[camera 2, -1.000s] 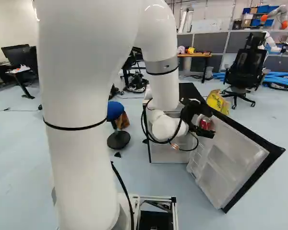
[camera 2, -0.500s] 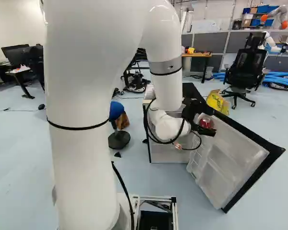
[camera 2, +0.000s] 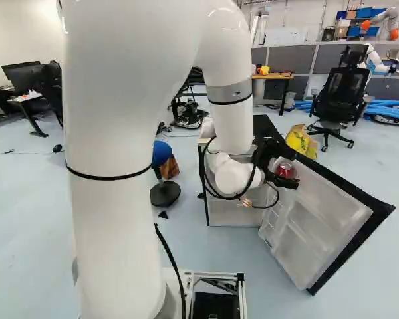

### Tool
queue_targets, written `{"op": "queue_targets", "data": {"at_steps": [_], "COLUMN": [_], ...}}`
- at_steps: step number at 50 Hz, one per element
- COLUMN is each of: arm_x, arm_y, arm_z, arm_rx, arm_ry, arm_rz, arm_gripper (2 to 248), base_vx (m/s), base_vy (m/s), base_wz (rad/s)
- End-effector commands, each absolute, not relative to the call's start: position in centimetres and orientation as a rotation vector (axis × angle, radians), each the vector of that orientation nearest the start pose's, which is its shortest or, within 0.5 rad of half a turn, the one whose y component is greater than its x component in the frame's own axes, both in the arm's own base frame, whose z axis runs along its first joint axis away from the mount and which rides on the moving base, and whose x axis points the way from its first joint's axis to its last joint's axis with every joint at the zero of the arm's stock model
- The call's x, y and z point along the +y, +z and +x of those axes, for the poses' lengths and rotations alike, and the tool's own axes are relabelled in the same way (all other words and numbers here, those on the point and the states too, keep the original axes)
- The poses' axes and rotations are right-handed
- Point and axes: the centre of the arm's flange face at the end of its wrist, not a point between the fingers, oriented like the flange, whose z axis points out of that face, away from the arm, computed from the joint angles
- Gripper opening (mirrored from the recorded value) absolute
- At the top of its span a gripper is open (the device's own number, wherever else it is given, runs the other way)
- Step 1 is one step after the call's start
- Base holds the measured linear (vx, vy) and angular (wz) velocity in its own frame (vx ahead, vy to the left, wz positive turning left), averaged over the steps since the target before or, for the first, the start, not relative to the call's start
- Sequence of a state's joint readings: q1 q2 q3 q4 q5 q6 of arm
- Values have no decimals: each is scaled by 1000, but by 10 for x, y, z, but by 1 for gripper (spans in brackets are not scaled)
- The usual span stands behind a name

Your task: Grab a drink from the fridge

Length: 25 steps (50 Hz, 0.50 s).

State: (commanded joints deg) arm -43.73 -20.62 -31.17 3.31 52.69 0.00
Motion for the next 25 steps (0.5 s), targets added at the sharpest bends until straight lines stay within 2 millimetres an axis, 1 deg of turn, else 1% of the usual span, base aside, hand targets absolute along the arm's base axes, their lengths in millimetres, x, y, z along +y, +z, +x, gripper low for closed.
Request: {"op": "queue_targets", "data": {"at_steps": [12, 25], "arm_x": [-312, -314], "arm_y": [284, 269], "arm_z": [320, 329], "arm_rx": [1282, 1268], "arm_ry": [-1713, -1673], "arm_rz": [-2838, -2852], "arm_gripper": [247, 247], "base_vx": [0, 0], "base_vy": [0, 0], "base_wz": [0, 0]}}
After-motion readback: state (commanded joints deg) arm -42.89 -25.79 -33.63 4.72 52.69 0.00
